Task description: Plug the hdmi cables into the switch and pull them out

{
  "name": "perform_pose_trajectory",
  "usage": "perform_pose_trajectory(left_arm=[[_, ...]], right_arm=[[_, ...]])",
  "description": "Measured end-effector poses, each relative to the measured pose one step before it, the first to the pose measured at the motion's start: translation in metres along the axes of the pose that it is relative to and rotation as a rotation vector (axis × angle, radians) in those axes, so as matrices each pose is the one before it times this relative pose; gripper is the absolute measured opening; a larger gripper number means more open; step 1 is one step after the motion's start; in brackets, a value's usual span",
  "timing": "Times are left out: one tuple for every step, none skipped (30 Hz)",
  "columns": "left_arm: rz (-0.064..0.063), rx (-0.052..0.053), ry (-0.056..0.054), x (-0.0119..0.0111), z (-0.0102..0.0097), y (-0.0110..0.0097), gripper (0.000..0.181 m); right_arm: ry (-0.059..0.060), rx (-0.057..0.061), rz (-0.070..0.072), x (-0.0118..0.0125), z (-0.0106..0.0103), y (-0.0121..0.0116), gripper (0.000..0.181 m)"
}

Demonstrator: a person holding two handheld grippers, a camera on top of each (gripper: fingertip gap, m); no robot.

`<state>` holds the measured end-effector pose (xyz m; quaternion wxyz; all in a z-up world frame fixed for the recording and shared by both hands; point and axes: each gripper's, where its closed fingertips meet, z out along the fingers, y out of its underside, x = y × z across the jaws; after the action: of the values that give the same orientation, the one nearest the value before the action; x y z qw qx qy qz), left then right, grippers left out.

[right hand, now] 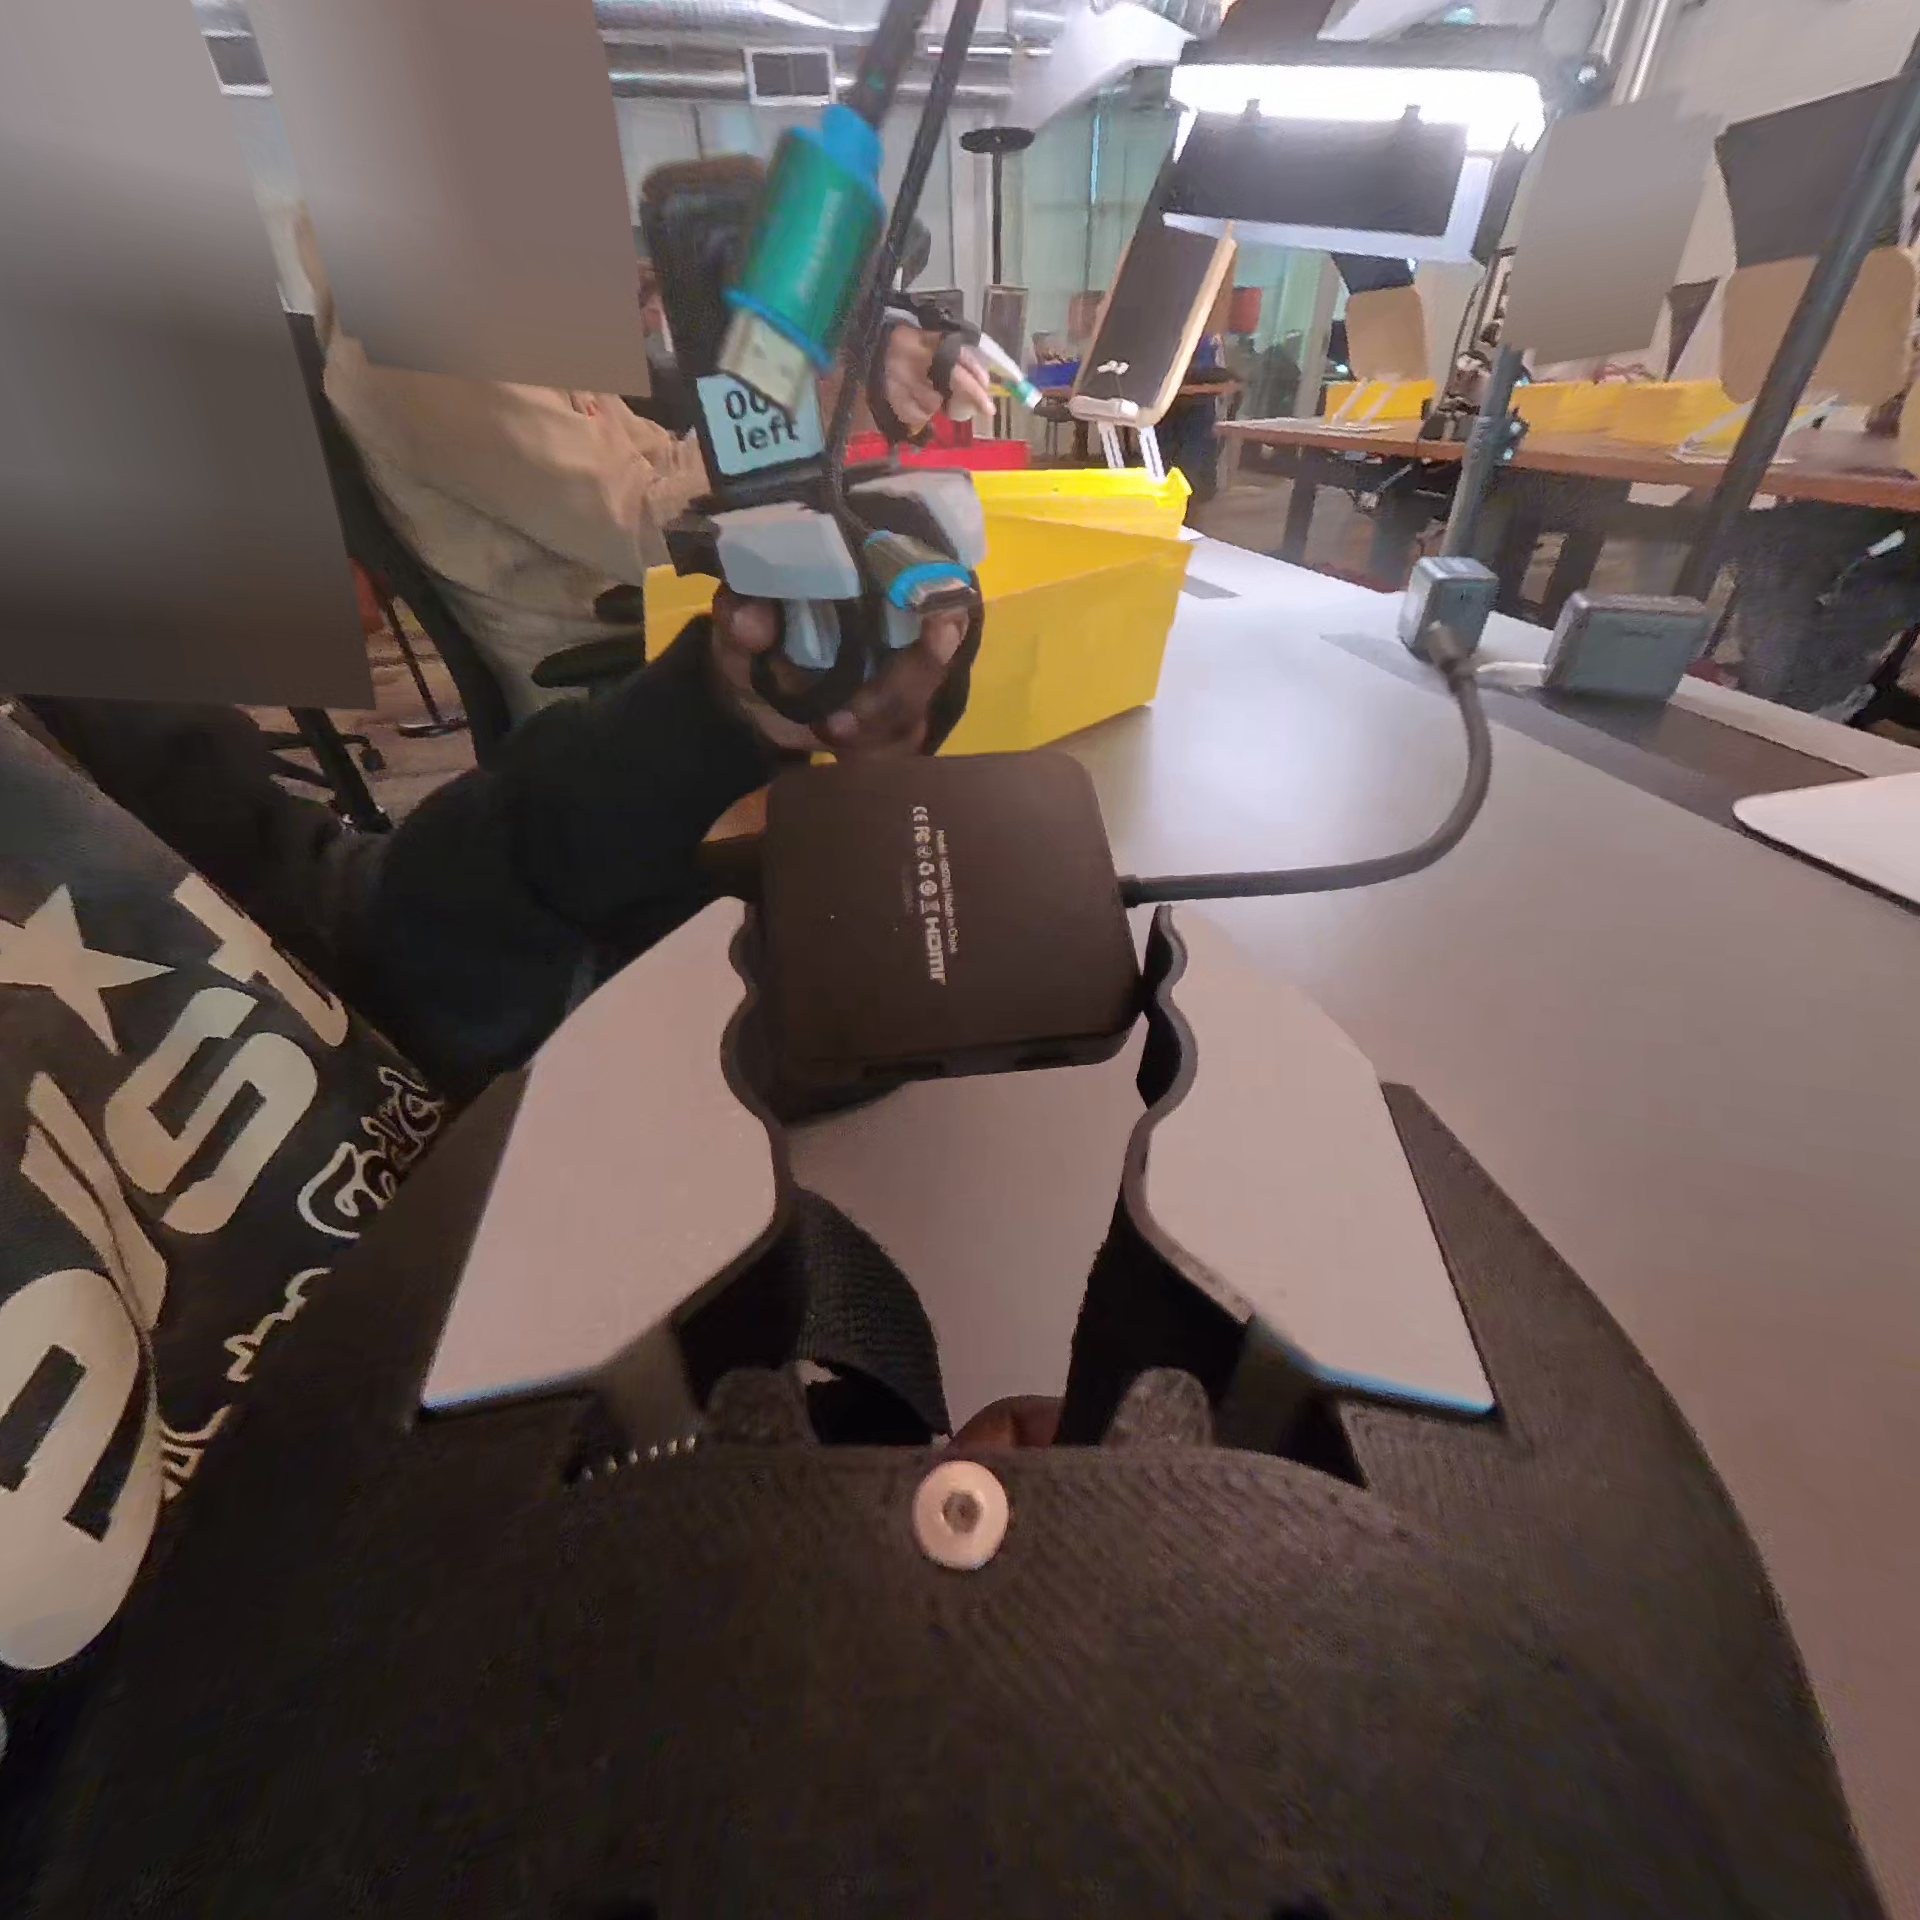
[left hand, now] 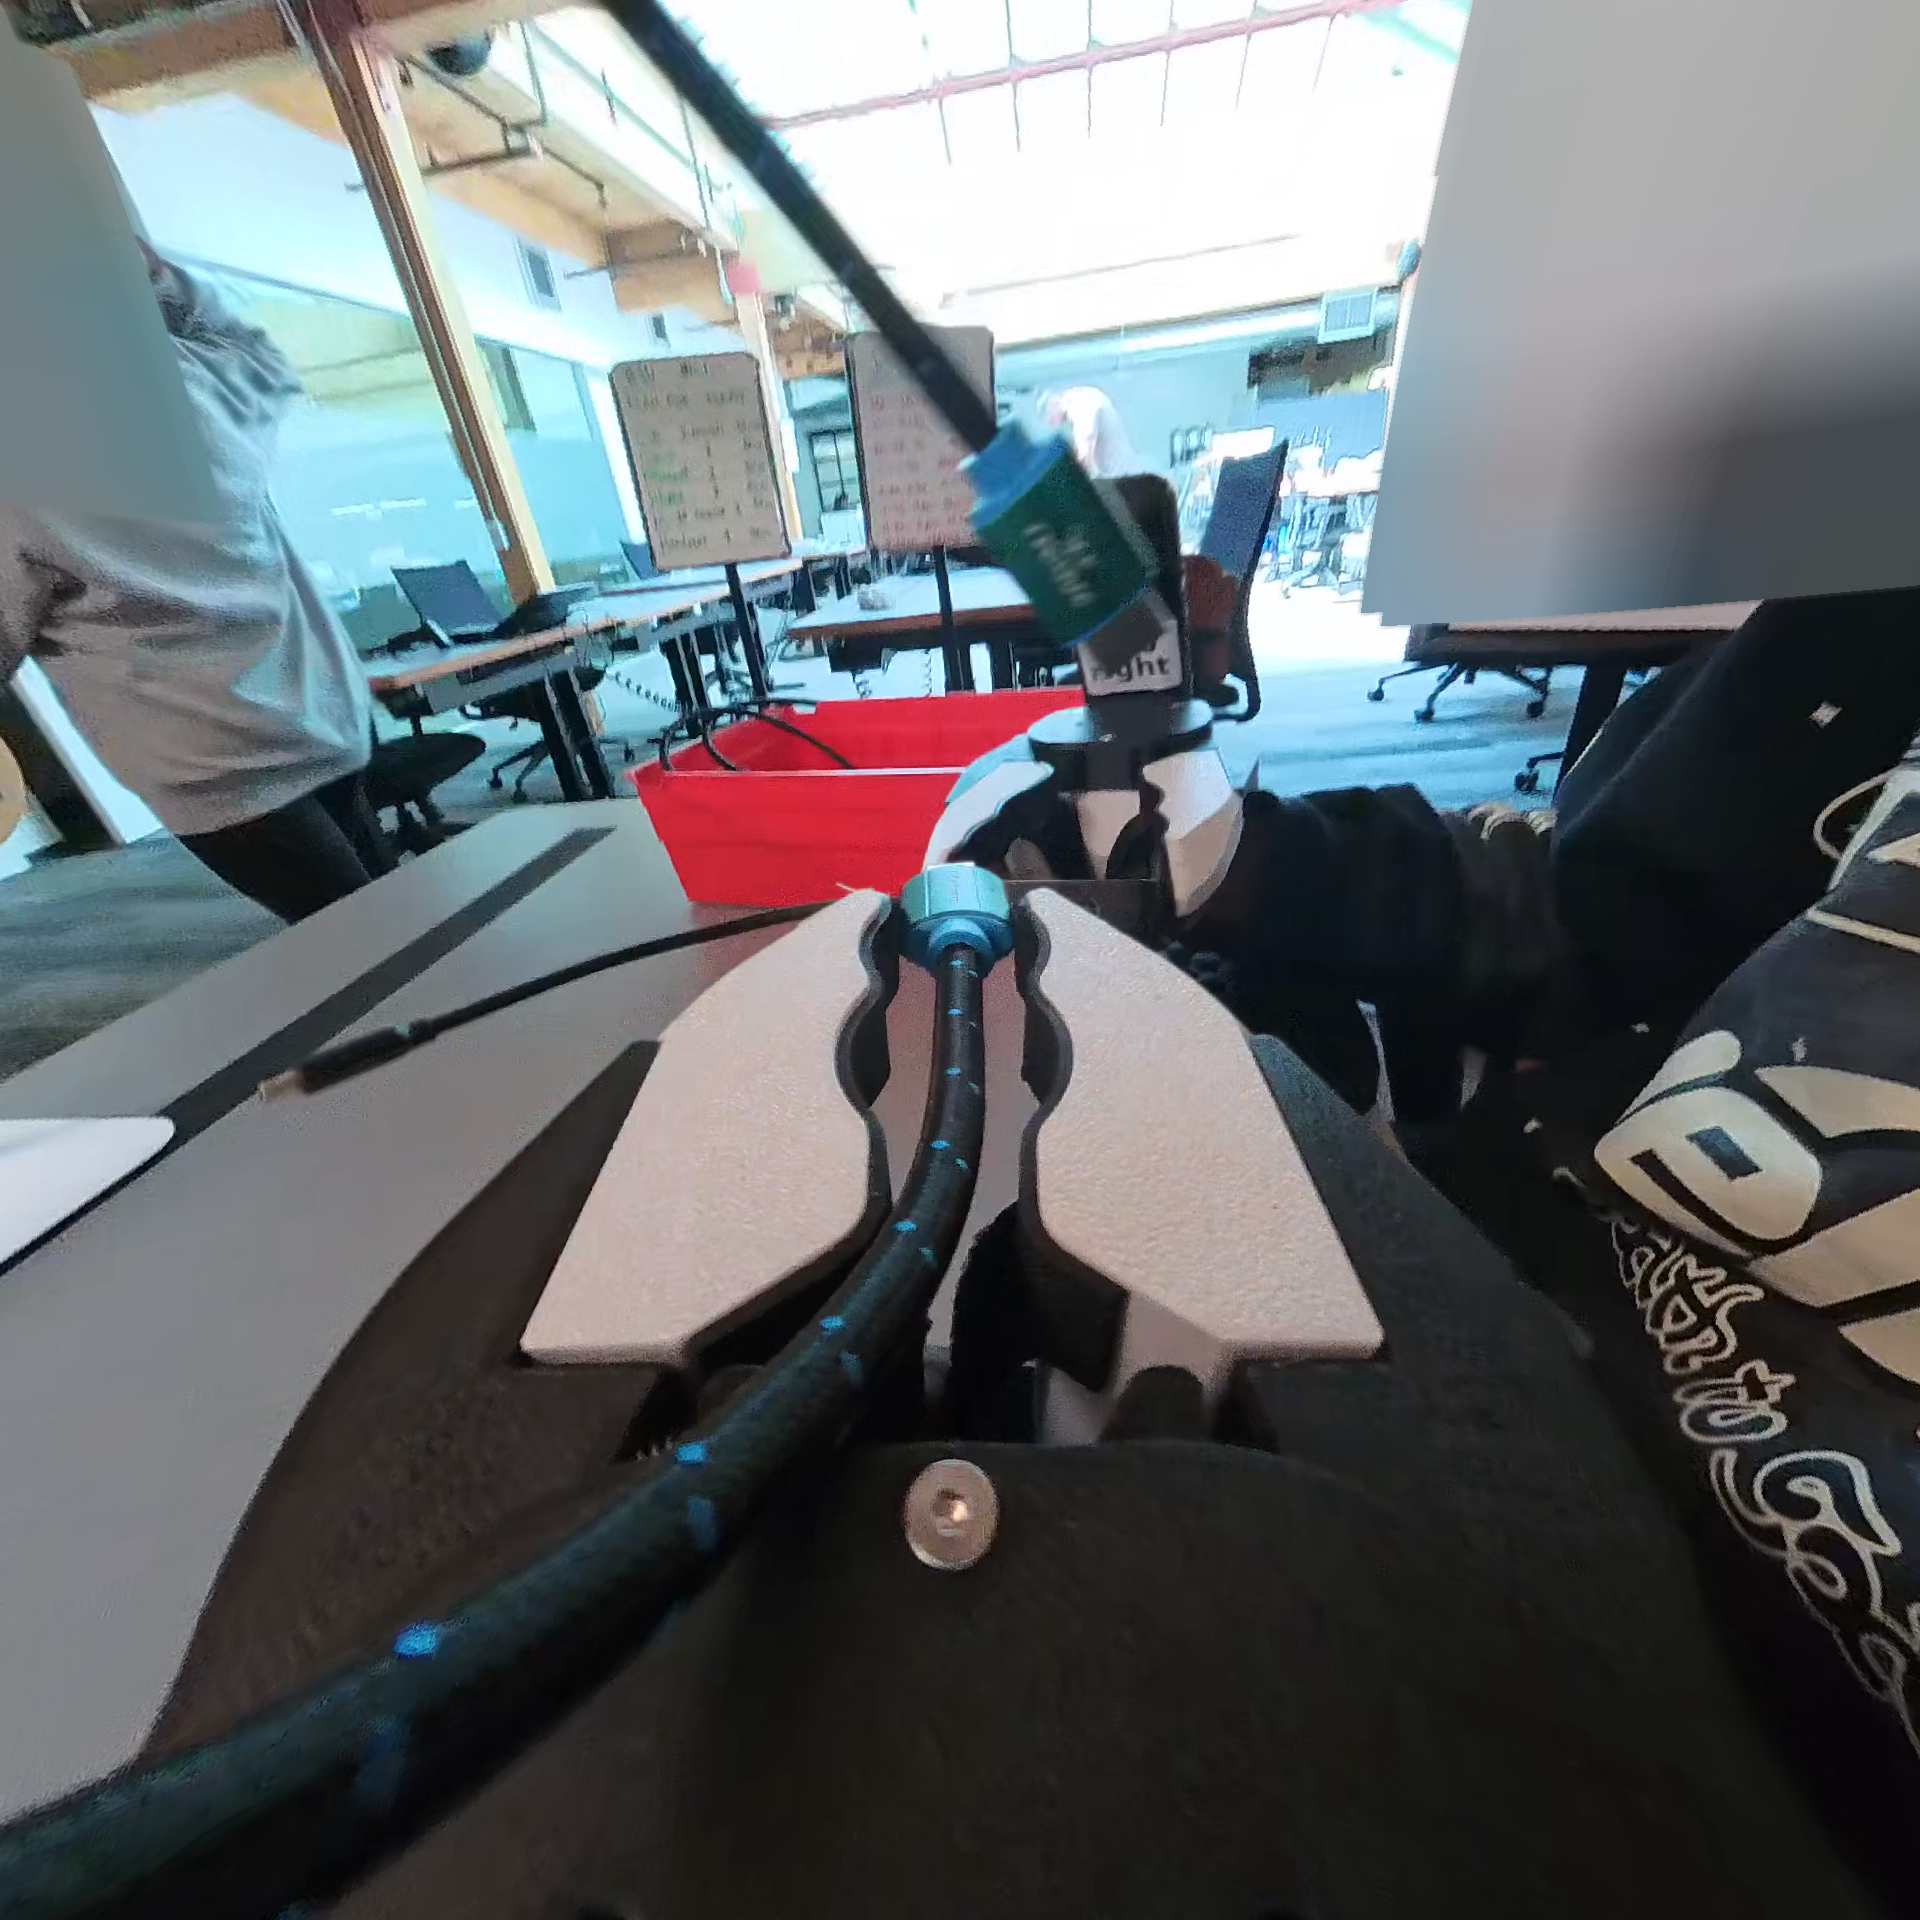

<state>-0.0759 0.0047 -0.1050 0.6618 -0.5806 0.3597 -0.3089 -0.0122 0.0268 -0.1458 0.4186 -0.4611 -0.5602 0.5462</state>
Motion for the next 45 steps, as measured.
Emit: perform_pose_trajectory(left_arm=[[0.0022, -0.0179, -0.0003, 0.00051, 0.00123, 0.00311, 0.02], [0.0028, -0.0198, 0.0031, 0.0013, 0.00182, 0.0035, 0.02], [0.0043, -0.0226, 0.0054, 0.00199, 0.00202, 0.00394, 0.02], [0.0067, -0.0229, 0.009, 0.00232, 0.00211, 0.00388, 0.02], [0.0091, -0.019, 0.0144, 0.00349, 0.00177, 0.00341, 0.02], [0.0112, -0.0141, 0.0214, 0.00457, 0.00167, 0.00237, 0.02], [0.0104, -0.0106, 0.0275, 0.0054, 0.00153, 0.00137, 0.02], [0.0043, -0.0098, 0.031, 0.00545, 0.00112, 0.00106, 0.02], [-0.003, -0.0106, 0.032, 0.00523, 0.00085, 0.00118, 0.02], [-0.0033, -0.01, 0.0315, 0.00523, 0.00111, 0.00115, 0.02], [-0.0014, -0.0106, 0.0238, 0.00409, 0.00151, 0.00106, 0.02], [0.0015, -0.0141, 0.0131, 0.00248, 0.00168, 0.00124, 0.02], [0.0055, -0.0148, 0.0038, 0.00109, 0.00207, 0.00099, 0.02], [0.0068, -0.0074, -0.001, 0.00018, 0.00195, -0.0003, 0.02], [0.0037, 0.0015, 0.0025, 0.00072, 0.00084, -0.00114, 0.02], [0.0013, 0.0073, 0.0071, 0.00147, 0.00046, -0.00197, 0.02], [0.0006, 0.0092, 0.0053, 0.00129, 0.00061, -0.00222, 0.02], [-0.0023, 0.0066, 0.0021, 0.00052, 0.00066, -0.00183, 0.02], [-0.0036, 0.0037, 0.0014, 0.00026, 0.00053, -0.00111, 0.02], [-0.0007, 0.0072, 0.0013, 0.00021, 0.00032, -0.00132, 0.02], [-0.0009, 0.0119, 0.0057, 0.00056, 0.00024, -0.00174, 0.02], [-0.0027, 0.0121, 0.0061, 0.0013, 0.00073, -0.00222, 0.02], [-0.0034, 0.0065, 0.0024, 0.00039, 0.00058, -0.00176, 0.02], [-0.002, 0.0024, -0.0016, -0.00186, 0.00009, -0.00076, 0.02], [0.0036, 0.003, -0.0155, 0.00037, 0.00122, -0.00028, 0.02], [-0.0001, 0.0007, -0.0005, 0.00062, 0.00259, -0.00086, 0.02], [-0.0065, -0.003, 0.0182, 0.00252, 0.00388, -0.0002, 0.02], [-0.0061, -0.0206, 0.0204, 0.00359, 0.00483, 0.00272, 0.02], [0.0038, -0.0389, 0.0013, 0.00066, 0.00446, 0.00567, 0.02], [0.0052, -0.0487, -0.015, -0.00202, 0.00218, 0.00725, 0.02], [-0.0021, -0.0326, -0.0173, -0.00292, -0.00089, 0.00555, 0.02], [-0.0084, 0.0018, -0.0156, -0.00312, -0.00386, 0.00102, 0.02], [-0.0124, 0.0282, -0.0153, -0.00353, -0.00641, -0.00306, 0.02], [-0.0134, 0.0406, -0.0256, -0.00488, -0.0074, -0.0054, 0.02], [-0.0079, 0.0467, -0.0388, -0.00646, -0.00741, -0.00648, 0.02], [0.0004, 0.0559, -0.0505, -0.00797, -0.00703, -0.00811, 0.02], [0.0071, 0.0681, -0.0563, -0.00878, -0.00639, -0.00978, 0.02], [0.0102, 0.0772, -0.0516, -0.00759, -0.00566, -0.01121, 0.02], [0.0076, 0.0809, -0.044, -0.00672, -0.00507, -0.01192, 0.02], [0.0057, 0.0775, -0.0333, -0.00449, -0.00436, -0.01146, 0.02], [0.0057, 0.0672, -0.0114, -0.00121, -0.00378, -0.01029, 0.02], [0.0062, 0.055, -0.0001, 0.00041, -0.00299, -0.00895, 0.02], [0.0059, 0.0419, -0.0024, -0.00042, -0.00219, -0.00716, 0.02], [0.003, 0.0278, 0.0005, -0.00039, -0.00161, -0.00517, 0.02], [-0.0001, 0.0214, -0.0073, -0.00122, -0.00138, -0.00455, 0.019]], right_arm=[[0.0029, -0.0059, 0.0067, 0.00003, 0.00041, 0.00302, 0.071], [-0.0088, -0.0027, 0.0053, -0.00186, 0.00089, 0.00159, 0.071], [-0.0077, 0.0005, -0.0041, -0.00215, 0.00123, 0.00033, 0.072], [-0.0031, 0.0002, -0.0177, -0.00179, 0.00097, -0.00007, 0.071], [-0.0011, -0.003, -0.0238, -0.00175, 0.00092, 0.00039, 0.071], [-0.0004, -0.0035, -0.0263, -0.00154, 0.00071, 0.00047, 0.071], [-0.0081, -0.0036, -0.0243, -0.00256, 0.00037, 0.00054, 0.071], [-0.014, -0.0022, -0.0196, -0.00324, 0.00017, 0.00034, 0.071], [-0.016, 0.005, -0.0171, -0.00338, -0.00009, -0.00067, 0.071], [-0.0154, 0.0127, -0.0111, -0.00331, -0.00029, -0.00204, 0.071], [-0.0164, 0.0181, -0.0053, -0.00306, -0.00066, -0.00277, 0.071], [-0.0086, 0.0204, -0.0052, -0.00192, -0.00094, -0.00317, 0.071], [-0.0033, 0.0169, -0.007, -0.00091, -0.00112, -0.00246, 0.071], [0.0031, 0.0156, -0.0076, 0.00017, -0.00149, -0.00231, 0.071], [-0.0006, 0.0171, -0.0051, -0.00034, -0.00123, -0.00243, 0.071], [-0.0017, 0.0164, -0.0032, -0.00055, -0.00085, -0.00257, 0.071], [0.0004, 0.0134, -0.0059, -0.0004, -0.00074, -0.00213, 0.071], [0.003, 0.0086, -0.0055, 0.00007, -0.0006, -0.00149, 0.071], [0.0063, 0.0082, -0.0077, 0.00037, -0.00054, -0.00138, 0.071], [0.0068, 0.0078, -0.0086, 0.00052, -0.00056, -0.00145, 0.071], [0.0047, 0.0078, -0.0047, 0.00039, -0.00059, -0.0014, 0.07], [0.0078, 0.0074, -0.0031, 0.00083, -0.00048, -0.00122, 0.07], [0.0005, 0.0082, -0.0038, -0.00007, -0.00082, -0.00148, 0.07], [-0.0342, 0.0195, -0.0146, -0.00494, -0.00201, -0.00273, 0.035], [0.0225, 0.0968, -0.0083, 0.00179, -0.00299, -0.01202, 0.0], [0.0391, 0.0433, -0.0069, 0.0057, -0.00296, -0.00608, 0.0], [-0.0043, 0.0083, -0.0043, 0.00106, -0.00261, -0.00343, 0.0], [0.0133, 0.0285, 0.0104, 0.00327, -0.00295, -0.00535, 0.0], [0.0074, 0.01, 0.0259, 0.00267, -0.00206, -0.00103, 0.0], [-0.0019, -0.0296, 0.0271, 0.00131, -0.00133, 0.00503, 0.001], [-0.0006, -0.0439, 0.0095, 0.00077, -0.00082, 0.00646, 0.003], [0.0155, -0.0443, 0.0012, 0.00278, -0.00038, 0.00591, 0.004], [0.0218, -0.0338, 0.0031, 0.00389, 0.00022, 0.00434, 0.008], [0.0193, -0.031, 0.0131, 0.00433, 0.00089, 0.00403, 0.011], [0.0092, -0.0386, 0.0145, 0.00355, 0.00202, 0.00464, 0.013], [0.0232, -0.0465, 0.0165, 0.00552, 0.00337, 0.00475, 0.015], [0.0244, -0.0551, 0.0168, 0.00565, 0.00443, 0.00376, 0.021], [0.0463, -0.066, 0.0305, 0.00926, 0.00539, 0.00241, 0.024], [0.0393, -0.0703, 0.0271, 0.00908, 0.00583, -0.00006, 0.034], [0.0395, -0.0708, 0.0259, 0.01015, 0.00605, -0.00297, 0.041], [0.0396, -0.0833, 0.0227, 0.0121, 0.00597, -0.00475, 0.046], [0.0275, -0.0973, 0.0069, 0.012, 0.0058, -0.00541, 0.051], [0.0026, -0.1025, -0.0005, 0.01013, 0.00571, -0.00612, 0.058], [-0.0308, -0.1095, -0.0172, 0.00716, 0.00539, -0.00538, 0.063], [-0.01, -0.1072, -0.0362, 0.01197, 0.00507, -0.00376, 0.067]])
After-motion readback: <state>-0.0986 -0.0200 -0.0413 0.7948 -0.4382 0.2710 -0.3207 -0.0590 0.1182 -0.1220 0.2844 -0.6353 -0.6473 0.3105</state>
